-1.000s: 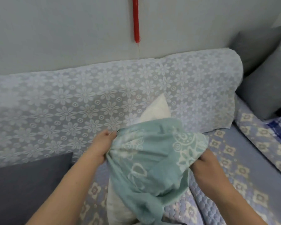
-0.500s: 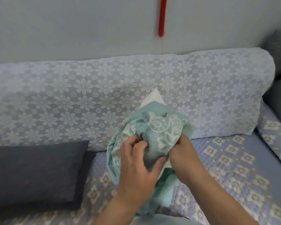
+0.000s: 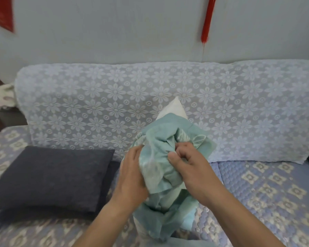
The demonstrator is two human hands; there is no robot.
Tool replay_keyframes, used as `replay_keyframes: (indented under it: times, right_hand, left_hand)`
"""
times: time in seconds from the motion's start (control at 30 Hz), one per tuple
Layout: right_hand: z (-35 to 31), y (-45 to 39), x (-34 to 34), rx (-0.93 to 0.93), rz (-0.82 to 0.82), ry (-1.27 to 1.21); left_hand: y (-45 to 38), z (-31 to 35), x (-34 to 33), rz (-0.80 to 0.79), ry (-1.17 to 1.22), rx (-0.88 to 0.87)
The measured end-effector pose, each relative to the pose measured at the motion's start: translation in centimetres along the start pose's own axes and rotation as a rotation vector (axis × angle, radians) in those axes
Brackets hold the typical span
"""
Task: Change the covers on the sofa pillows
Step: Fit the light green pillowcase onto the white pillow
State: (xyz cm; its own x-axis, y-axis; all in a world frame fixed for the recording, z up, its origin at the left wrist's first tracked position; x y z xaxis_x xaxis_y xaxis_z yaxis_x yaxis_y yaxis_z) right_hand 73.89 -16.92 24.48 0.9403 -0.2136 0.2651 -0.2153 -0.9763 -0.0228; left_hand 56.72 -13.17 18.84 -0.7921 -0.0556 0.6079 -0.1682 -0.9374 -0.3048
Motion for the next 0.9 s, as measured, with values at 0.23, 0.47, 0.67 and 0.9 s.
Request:
replay_keyframes:
  times: [0.23, 0.47, 0.67, 0.9]
  right_hand:
    - [2.9, -1.2, 0.4, -0.201, 0.183, -0.248]
    - [3.2, -1.1, 1.1, -0.209, -0.032, -0.291]
    - [3.2, -1.0, 0.6, -0.196, 0.016, -0.26]
    - [5.6, 0.3, 2.2, -0.023, -0.014, -0.078]
  left_hand:
    - [1.6, 2.1, -1.6, -0.236, 0.527, 0.08]
    - [-2.4, 0.6, -0.7, -0.197, 0.12, -0.132]
    - [-3.2, 3.1, -1.9, -0.153, 0.168, -0.315]
    - [-1.6, 0.3, 0.1, 0.177, 0.46, -0.027]
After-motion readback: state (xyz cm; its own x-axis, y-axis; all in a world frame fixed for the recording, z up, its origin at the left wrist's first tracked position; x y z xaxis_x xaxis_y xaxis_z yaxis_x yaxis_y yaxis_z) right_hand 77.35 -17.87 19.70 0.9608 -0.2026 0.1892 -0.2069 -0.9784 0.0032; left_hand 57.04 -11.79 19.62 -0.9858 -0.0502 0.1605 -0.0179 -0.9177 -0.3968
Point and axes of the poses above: each hand's wrist, its own y-axis away from the middle knuckle, its own x-axis out of the back of the hand, z = x × y, the point moved 4 cm from there along -y, towards the middle knuckle, and after that the axes turned 8 degrees about z, right-handed, at the moved point
